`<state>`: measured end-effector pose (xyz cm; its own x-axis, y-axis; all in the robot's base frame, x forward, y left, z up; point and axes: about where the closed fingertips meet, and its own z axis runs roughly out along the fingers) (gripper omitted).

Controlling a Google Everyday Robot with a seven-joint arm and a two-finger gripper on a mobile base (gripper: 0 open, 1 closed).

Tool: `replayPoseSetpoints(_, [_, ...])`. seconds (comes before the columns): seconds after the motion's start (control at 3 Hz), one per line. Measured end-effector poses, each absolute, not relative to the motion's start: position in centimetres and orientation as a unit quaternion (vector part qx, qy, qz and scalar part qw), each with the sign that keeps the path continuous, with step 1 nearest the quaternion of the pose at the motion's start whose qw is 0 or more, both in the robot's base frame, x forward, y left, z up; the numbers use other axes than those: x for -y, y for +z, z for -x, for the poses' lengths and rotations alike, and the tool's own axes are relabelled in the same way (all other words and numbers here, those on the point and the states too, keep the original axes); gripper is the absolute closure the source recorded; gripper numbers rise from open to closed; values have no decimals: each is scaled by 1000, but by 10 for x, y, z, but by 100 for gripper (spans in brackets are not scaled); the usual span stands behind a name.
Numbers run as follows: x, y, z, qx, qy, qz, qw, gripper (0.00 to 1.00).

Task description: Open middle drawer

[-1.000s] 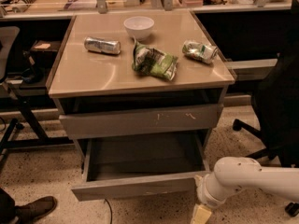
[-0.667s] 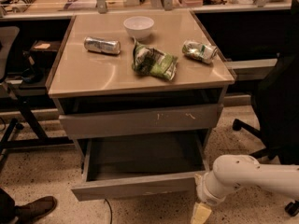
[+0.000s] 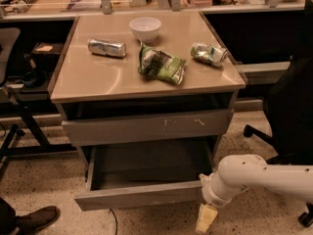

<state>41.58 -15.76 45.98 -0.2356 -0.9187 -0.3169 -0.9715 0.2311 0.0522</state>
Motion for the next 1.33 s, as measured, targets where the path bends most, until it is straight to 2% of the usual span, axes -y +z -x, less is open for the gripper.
replayPoseSetpoints(1.33, [129,410,-431,-750,132,644,71,0])
